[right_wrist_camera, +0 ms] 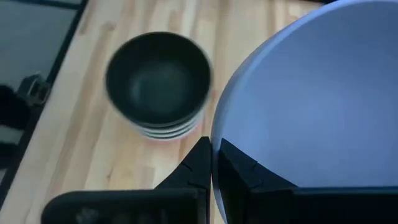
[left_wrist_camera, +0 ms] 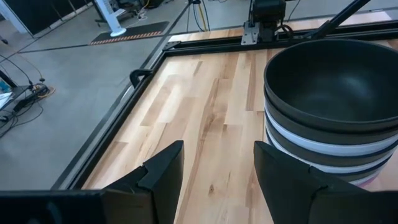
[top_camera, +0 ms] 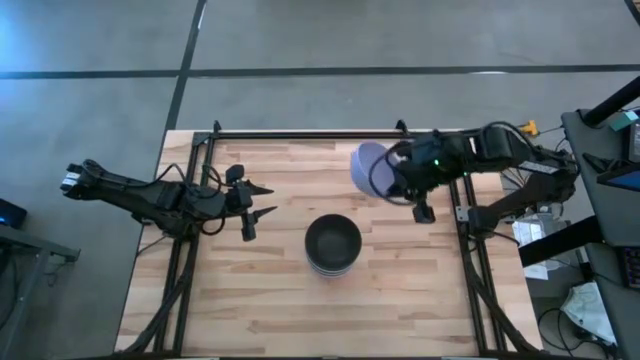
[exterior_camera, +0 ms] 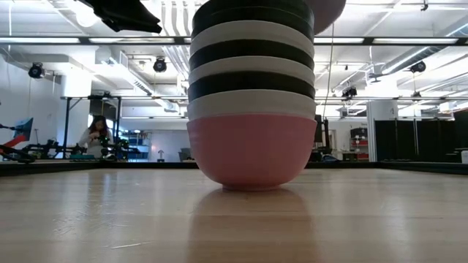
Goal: Nest bowls inside each other
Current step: Stack the purple bowl on top of the black bowl
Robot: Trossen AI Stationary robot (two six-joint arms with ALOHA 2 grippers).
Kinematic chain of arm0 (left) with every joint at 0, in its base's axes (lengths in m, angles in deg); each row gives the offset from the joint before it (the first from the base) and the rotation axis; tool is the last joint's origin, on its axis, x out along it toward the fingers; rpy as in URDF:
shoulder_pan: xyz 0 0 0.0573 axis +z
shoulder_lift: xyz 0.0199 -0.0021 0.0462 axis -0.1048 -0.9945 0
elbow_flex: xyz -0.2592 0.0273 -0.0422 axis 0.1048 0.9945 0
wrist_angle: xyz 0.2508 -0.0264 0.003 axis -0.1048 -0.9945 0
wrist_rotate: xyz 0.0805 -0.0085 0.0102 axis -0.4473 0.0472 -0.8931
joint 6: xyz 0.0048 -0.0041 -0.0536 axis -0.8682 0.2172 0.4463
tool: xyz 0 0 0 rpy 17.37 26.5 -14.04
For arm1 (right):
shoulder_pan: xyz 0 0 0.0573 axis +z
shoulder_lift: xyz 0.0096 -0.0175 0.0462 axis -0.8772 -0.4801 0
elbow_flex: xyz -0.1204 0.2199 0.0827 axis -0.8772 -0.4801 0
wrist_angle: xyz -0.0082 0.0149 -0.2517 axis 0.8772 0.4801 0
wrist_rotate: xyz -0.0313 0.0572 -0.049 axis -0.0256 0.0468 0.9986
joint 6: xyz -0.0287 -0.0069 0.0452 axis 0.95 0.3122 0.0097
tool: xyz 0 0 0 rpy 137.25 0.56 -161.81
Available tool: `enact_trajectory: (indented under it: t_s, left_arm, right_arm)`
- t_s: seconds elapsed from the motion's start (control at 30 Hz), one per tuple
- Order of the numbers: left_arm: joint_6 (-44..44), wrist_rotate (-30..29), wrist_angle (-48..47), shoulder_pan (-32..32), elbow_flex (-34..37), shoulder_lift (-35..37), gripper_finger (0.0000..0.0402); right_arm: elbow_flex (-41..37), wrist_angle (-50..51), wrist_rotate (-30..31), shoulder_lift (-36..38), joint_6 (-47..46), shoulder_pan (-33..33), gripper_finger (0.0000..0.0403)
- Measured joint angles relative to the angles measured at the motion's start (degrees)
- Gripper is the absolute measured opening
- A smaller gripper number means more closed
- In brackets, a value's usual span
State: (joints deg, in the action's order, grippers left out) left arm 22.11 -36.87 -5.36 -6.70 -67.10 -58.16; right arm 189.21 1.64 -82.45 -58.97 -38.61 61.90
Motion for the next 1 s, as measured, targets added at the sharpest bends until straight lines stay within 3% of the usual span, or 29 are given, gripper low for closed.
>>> enact_trajectory:
  t_s: [0.2,0.53,0.8,1.0]
  left_arm:
    - [-0.02,-0.02,-0.09,-0.04,0.02,-1.22,0.018]
    - [0.0,0.1,-0.51,-0.08,0.02,-4.79,0.018]
    - [-0.02,0.68,-0.55,-0.11,-0.02,-6.18,0.018]
    - [-0.02,0.68,-0.61,-0.11,-0.13,-5.13,0.018]
  right_arm:
    - [1.43,-0.43,0.02,-1.51,7.15,5.01,0.0012]
    - [11.95,0.04,-0.44,-9.3,25.36,10.55,0.0012]
    - [21.45,10.6,-0.17,-19.05,36.38,13.93,0.0012]
    - [28.91,19.47,5.48,-27.7,40.37,14.79,0.0012]
